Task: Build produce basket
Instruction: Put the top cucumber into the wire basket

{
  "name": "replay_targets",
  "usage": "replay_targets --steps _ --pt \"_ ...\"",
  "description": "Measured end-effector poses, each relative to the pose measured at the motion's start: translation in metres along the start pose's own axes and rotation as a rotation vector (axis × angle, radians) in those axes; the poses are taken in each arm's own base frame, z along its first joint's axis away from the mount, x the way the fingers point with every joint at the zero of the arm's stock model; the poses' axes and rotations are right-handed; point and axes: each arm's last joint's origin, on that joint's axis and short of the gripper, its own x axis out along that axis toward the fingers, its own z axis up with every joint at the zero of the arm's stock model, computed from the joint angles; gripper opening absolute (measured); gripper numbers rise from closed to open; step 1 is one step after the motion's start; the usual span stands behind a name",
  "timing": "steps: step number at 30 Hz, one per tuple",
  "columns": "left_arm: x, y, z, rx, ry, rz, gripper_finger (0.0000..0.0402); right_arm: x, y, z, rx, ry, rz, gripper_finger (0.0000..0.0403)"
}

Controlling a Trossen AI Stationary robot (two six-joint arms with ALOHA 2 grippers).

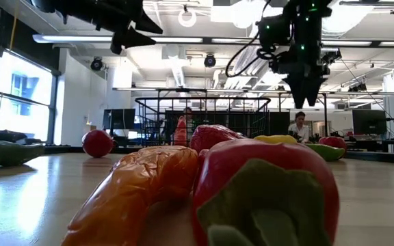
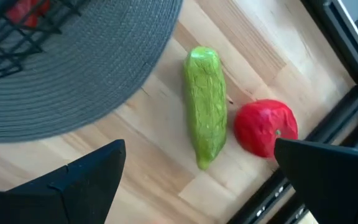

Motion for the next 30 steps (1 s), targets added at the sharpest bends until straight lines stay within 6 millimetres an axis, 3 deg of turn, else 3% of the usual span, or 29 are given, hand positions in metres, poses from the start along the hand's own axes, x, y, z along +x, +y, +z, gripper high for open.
replay_targets --steps 16,30 --pt "-0.014 -0.010 -0.020 0.018 0.194 0.134 0.0216 0.064 -0.007 -0.008 -0.093 -0.067 0.045 0.0394" --pt "-0.017 -0.012 -0.029 0.020 0.270 0.176 0.0216 0.095 -0.015 -0.017 -0.059 -0.117 0.040 0.0394"
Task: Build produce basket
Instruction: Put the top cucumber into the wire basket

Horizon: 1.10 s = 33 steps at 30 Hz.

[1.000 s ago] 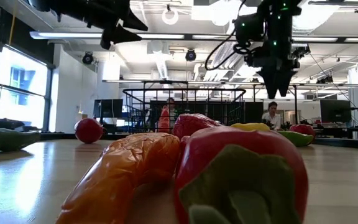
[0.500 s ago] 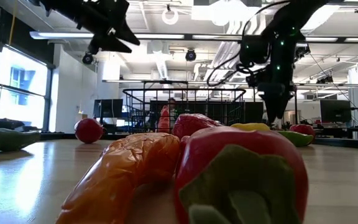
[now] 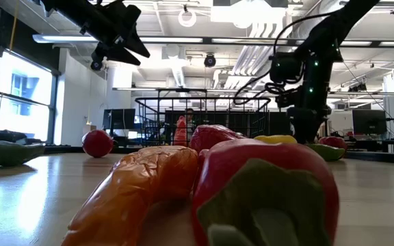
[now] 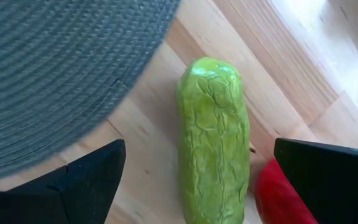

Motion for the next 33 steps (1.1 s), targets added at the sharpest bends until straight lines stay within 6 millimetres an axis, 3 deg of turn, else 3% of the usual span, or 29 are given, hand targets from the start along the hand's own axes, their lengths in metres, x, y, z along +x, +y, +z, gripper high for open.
replay_targets --steps 7,20,33 --pt "0.000 0.000 0.000 0.000 0.000 0.000 0.0216 0.011 -0.002 -0.008 0.014 -0.010 -0.003 0.0384" --pt "0.000 0.000 0.000 0.000 0.000 0.000 0.0216 0.020 0.000 -0.016 0.034 -0.013 0.002 0.0307" --pt "0.000 0.002 -0.006 0.020 0.064 0.015 0.0216 0.016 0.000 -0.021 0.142 0.020 0.040 0.0150"
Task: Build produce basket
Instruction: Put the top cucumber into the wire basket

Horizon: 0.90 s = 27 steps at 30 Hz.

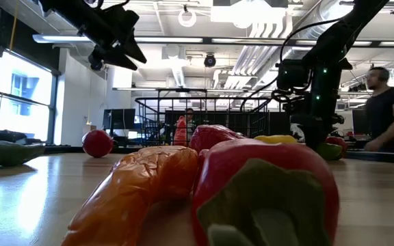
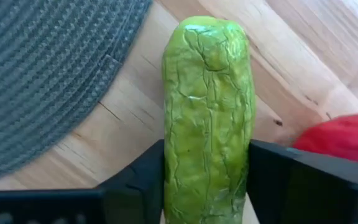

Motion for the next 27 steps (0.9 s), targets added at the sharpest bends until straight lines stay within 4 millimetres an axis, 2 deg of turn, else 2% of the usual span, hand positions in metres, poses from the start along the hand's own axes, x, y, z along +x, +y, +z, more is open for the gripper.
replay_targets --steps 4,15,21,27 --pt "0.000 0.000 -0.004 0.013 0.040 0.000 0.0216 -0.010 -0.001 0.000 0.045 -0.037 0.024 0.0127" --pt "-0.005 -0.014 -0.010 0.055 0.066 -0.062 0.0216 -0.061 0.005 -0.009 0.205 -0.221 0.116 0.0139" --pt "-0.009 -0.023 -0.014 0.085 0.086 -0.101 0.0216 -0.104 0.014 0.001 0.226 -0.389 0.150 0.0139" --pt "-0.012 -0.026 -0.022 0.129 0.140 -0.107 0.0216 -0.137 0.024 0.016 0.210 -0.498 0.149 0.0140"
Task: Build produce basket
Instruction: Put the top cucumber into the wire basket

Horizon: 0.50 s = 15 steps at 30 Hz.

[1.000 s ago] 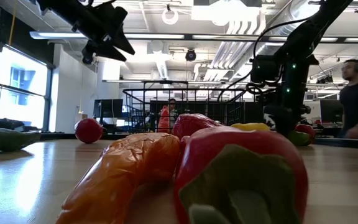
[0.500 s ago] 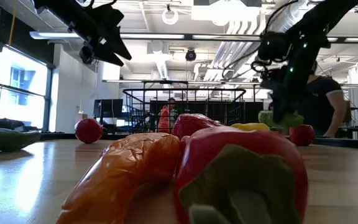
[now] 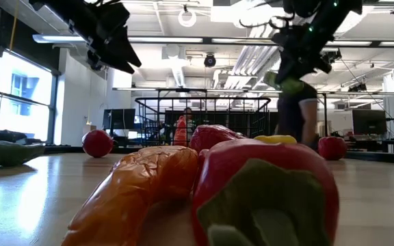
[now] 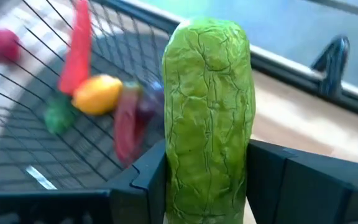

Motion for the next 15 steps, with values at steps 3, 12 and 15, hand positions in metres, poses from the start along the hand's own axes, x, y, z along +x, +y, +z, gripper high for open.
replay_targets --steps 3,12,15 --pt "-0.001 -0.002 -0.003 0.014 0.023 -0.004 0.0216 -0.005 0.009 0.010 -0.009 -0.033 0.008 0.0140" --pt "-0.005 -0.008 -0.016 0.003 0.135 -0.013 0.0216 0.002 0.044 0.030 -0.018 -0.056 0.071 0.0140" --pt "-0.006 -0.011 -0.020 0.009 0.163 -0.021 0.0216 0.009 0.058 0.033 -0.029 -0.068 0.100 0.0140"
